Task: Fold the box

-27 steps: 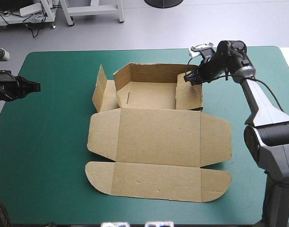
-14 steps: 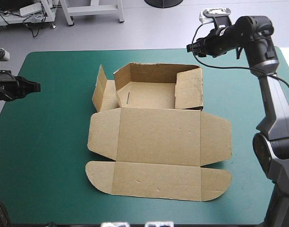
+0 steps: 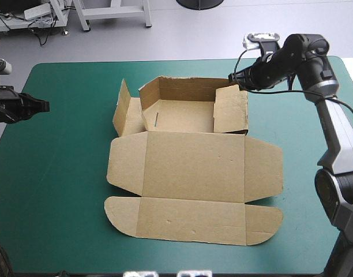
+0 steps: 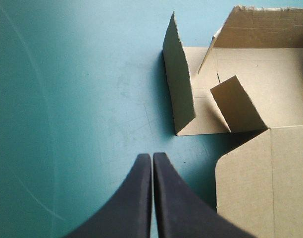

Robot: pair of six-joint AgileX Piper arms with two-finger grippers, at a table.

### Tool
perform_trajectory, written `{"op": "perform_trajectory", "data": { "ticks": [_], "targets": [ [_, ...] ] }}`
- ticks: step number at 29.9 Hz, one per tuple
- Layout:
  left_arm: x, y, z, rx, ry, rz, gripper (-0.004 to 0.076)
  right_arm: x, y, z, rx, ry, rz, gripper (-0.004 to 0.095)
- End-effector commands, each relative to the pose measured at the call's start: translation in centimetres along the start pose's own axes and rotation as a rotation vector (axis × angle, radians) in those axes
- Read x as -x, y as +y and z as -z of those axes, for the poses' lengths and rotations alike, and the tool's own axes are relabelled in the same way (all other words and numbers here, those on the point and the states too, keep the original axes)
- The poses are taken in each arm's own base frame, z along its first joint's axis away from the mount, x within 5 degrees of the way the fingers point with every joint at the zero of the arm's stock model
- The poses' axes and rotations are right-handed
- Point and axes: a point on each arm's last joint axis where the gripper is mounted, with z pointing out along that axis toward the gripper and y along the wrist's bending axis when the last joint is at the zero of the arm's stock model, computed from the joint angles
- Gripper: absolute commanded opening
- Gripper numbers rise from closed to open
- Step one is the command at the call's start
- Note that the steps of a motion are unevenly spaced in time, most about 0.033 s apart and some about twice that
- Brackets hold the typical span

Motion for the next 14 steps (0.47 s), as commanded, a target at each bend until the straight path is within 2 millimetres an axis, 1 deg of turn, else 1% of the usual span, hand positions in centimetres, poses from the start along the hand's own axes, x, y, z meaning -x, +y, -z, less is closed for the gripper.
{"op": "perform_trajectory", "data": {
  "ticks": [1, 6, 14],
  "targets": [
    [0.2, -1.3, 1.4, -0.046, -0.034, 0.002, -0.0001, -0.4, -0.1, 0.0, 0.001, -0.005, 0.022, 0.0307],
    [0.2, -1.3, 1.4, -0.046, -0.034, 0.002, -0.0001, -0.5, -0.9, -2.4, -0.022, 0.049, 0.014, 0.0307],
    [0.2, -1.3, 1.4, -0.046, -0.034, 0.002, -0.0001, -0.7, -1.6, -4.7, -0.036, 0.094, 0.007, 0.0307]
  ]
}}
